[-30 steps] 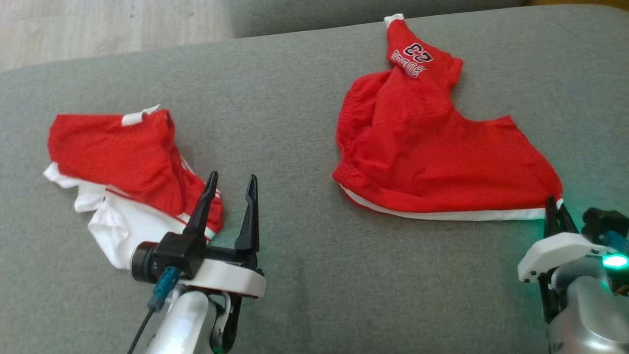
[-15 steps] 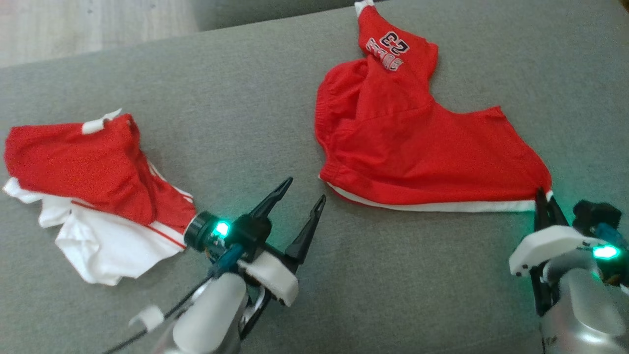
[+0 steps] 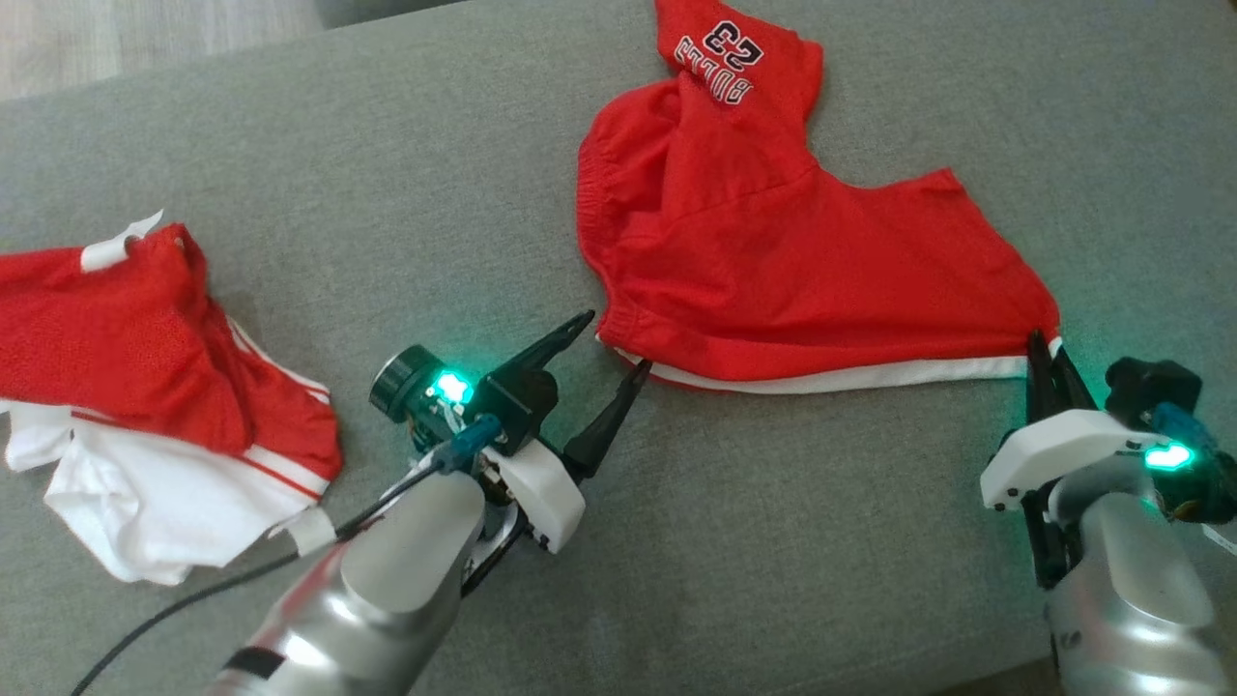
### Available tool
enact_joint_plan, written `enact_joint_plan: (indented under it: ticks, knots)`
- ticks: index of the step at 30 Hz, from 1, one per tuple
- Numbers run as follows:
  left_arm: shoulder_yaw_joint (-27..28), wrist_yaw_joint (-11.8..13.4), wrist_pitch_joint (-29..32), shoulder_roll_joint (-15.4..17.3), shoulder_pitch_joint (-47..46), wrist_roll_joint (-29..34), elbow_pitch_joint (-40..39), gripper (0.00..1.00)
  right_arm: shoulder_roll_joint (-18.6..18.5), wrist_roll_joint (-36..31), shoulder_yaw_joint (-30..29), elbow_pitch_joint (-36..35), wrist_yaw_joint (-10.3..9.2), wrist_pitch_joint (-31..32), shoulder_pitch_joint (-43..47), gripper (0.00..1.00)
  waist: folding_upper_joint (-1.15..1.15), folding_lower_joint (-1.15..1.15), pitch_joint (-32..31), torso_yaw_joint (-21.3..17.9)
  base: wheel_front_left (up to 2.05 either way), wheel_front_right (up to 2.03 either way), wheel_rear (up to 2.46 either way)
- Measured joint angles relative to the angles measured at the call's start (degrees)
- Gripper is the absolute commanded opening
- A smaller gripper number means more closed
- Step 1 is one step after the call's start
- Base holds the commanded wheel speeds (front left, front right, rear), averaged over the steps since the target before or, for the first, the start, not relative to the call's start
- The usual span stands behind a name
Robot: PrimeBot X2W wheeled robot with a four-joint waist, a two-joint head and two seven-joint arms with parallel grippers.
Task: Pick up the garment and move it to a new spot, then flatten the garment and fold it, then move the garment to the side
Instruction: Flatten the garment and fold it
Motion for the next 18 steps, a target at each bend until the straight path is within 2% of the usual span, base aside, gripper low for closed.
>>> enact_joint_plan:
  ticks: [8, 9, 11, 18]
  knots:
    - [-5.44, -0.01, -0.73, 0.22, -3.32, -2.56, 1.96, 1.0, -0.01, 0.1, 0.94, 0.52, 0.0, -0.19, -1.18, 0.0, 0.0, 0.0, 0.54, -0.7, 0.0, 0.0, 0.0]
    - [-6.14, -0.01, -0.74, 0.25, -3.5, -3.03, 2.09, 0.59, -0.01, 0.1, 0.99, 0.63, 0.0, -0.19, -1.16, 0.0, 0.0, 0.0, 0.52, -0.74, 0.0, 0.0, 0.0]
    - [-7.45, -0.01, -1.03, 0.35, -3.69, -4.08, 2.2, 0.0, -0.01, 0.21, 1.01, 0.9, 0.0, -0.2, -1.16, 0.0, 0.0, 0.0, 0.47, -0.77, 0.0, 0.0, 0.0]
    - [-8.84, -0.01, -1.07, 1.1, -3.85, -6.15, 1.53, 0.0, -0.02, 0.57, 1.16, 0.46, 0.0, -1.15, -1.12, 0.0, 0.0, -0.01, -0.51, -0.16, 0.0, 0.0, 0.0]
